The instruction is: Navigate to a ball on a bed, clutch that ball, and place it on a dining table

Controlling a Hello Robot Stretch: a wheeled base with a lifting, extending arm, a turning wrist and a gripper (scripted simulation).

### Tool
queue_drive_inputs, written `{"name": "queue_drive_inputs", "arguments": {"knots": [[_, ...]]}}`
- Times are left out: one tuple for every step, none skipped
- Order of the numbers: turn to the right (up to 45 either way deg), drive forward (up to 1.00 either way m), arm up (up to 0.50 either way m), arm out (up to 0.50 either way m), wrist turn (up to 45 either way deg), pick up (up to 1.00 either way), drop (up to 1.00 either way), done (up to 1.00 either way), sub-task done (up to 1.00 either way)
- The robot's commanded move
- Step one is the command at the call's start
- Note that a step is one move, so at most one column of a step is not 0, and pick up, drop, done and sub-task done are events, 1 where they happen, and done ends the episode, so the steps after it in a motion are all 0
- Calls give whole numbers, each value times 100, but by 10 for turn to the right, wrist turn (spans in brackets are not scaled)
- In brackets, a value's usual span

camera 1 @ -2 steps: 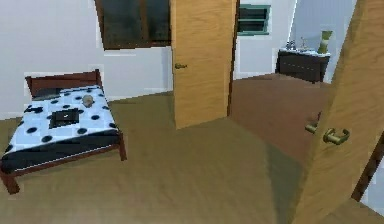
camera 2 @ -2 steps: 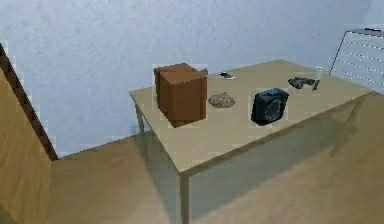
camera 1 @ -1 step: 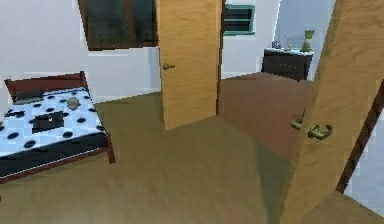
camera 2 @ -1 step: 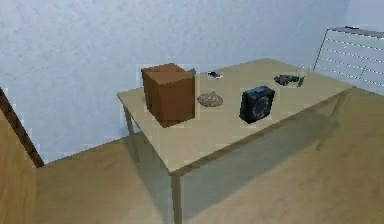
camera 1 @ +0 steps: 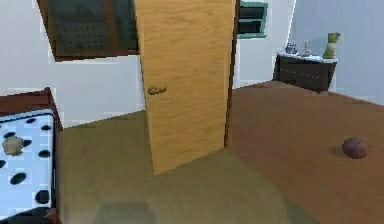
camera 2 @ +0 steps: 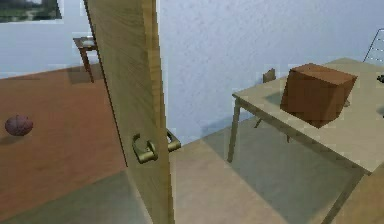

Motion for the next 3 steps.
{"name": "queue_drive_inputs", "arguments": {"knots": [[90,0,0,0,0,0,0,0,0],[0,60,0,0,0,0,0,0,0],[450,0,0,0,0,0,0,0,0]]}}
